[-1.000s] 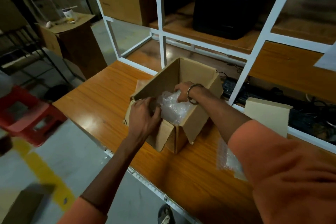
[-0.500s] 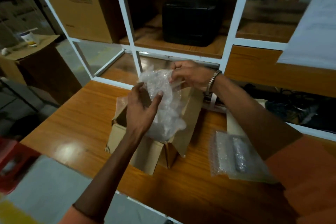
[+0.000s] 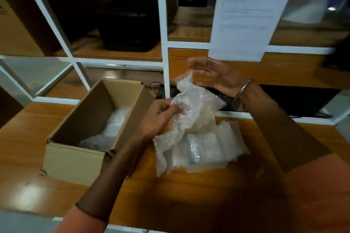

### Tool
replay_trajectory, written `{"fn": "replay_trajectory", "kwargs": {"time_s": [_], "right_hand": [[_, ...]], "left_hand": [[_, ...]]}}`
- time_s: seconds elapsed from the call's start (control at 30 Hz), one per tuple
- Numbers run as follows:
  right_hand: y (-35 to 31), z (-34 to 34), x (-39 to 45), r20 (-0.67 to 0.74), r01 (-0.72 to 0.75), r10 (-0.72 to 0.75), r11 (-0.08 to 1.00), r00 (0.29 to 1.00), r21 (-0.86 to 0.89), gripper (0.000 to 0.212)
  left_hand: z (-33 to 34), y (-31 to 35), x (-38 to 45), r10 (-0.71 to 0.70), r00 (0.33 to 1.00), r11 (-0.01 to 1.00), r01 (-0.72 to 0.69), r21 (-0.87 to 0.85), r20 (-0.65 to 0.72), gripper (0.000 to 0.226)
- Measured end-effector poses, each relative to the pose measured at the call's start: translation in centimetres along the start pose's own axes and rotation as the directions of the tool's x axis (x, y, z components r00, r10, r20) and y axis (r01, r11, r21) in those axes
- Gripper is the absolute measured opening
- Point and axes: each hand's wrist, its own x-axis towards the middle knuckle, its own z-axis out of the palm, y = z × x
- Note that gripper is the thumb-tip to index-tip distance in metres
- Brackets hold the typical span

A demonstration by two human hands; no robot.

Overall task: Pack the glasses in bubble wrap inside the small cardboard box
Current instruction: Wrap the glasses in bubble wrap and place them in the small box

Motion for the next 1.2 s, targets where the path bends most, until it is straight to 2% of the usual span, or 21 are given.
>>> {"fn": "replay_trajectory", "kwargs": {"time_s": [0.1,0.17,0.23,0.33,0.43,0.53,0.67,0.77,0.8,0.87,0.97,1.03,1.1,1.2], "right_hand": [[-0.6,-2.5,-3.2,0.174,-0.007,0.071,0.939,0.982,-0.345,0.058],[-1.0,-3.8,-5.4,0.269,-0.052,0.25,0.815,0.93,-0.577,0.051],[-0.8,-5.5,-7.6,0.267,-0.09,0.371,0.714,0.89,-0.694,0.05],[0.4,-8.1,-10.4,0.246,-0.143,0.427,0.697,0.87,-0.703,0.048],[1.9,-11.0,-12.8,0.201,-0.18,0.464,0.653,0.863,-0.736,0.033],[3.5,-13.6,-14.2,0.174,-0.201,0.474,0.639,0.863,-0.743,0.025],[5.7,-15.9,-15.9,0.117,-0.265,0.46,0.681,0.88,-0.683,0.029],[7.2,-16.8,-17.0,0.111,-0.314,0.485,0.707,0.868,-0.634,0.032],[7.7,-17.0,-17.3,0.097,-0.323,0.475,0.72,0.875,-0.614,0.035],[8.7,-17.2,-17.8,0.083,-0.368,0.474,0.772,0.877,-0.518,0.041],[10.1,-16.4,-17.9,0.143,-0.445,0.528,0.809,0.837,-0.385,0.041],[10.7,-15.5,-17.9,0.199,-0.46,0.551,0.808,0.81,-0.367,0.051],[10.6,-14.5,-18.1,0.214,-0.439,0.536,0.818,0.817,-0.371,0.053],[10.8,-14.3,-18.7,0.124,-0.413,0.465,0.859,0.877,-0.302,0.035]], "left_hand": [[3.9,0.4,0.1,-0.023,0.989,0.997,0.012,0.075,0.147,0.022],[5.9,1.0,0.4,-0.011,0.979,0.997,-0.006,0.082,0.202,0.021],[7.6,1.2,0.8,0.012,0.972,0.994,-0.038,0.107,0.235,0.023],[9.4,0.5,1.0,0.02,0.966,0.972,-0.08,0.221,0.259,0.023],[10.7,-0.8,0.5,0.014,0.961,0.939,-0.108,0.328,0.278,0.02],[11.0,-2.9,0.3,-0.091,0.965,0.891,-0.032,0.453,0.246,0.014],[11.2,-4.5,-0.2,-0.236,0.957,0.768,0.077,0.636,0.17,0.013],[11.0,-5.1,-0.6,-0.434,0.863,0.61,0.072,0.789,0.257,0.017],[11.1,-5.0,-0.8,-0.469,0.83,0.597,0.046,0.801,0.302,0.02],[12.0,-4.7,-1.5,-0.441,0.821,0.677,0.038,0.735,0.364,0.034],[15.2,-4.0,-2.3,-0.334,0.878,0.82,0.09,0.566,0.344,0.078],[18.0,-4.0,-2.4,-0.26,0.897,0.876,0.063,0.477,0.359,0.095],[20.5,-4.1,-2.4,-0.203,0.912,0.928,0.063,0.368,0.356,0.086],[21.9,-4.8,-2.1,-0.158,0.951,0.968,0.096,0.23,0.267,0.033]]}}
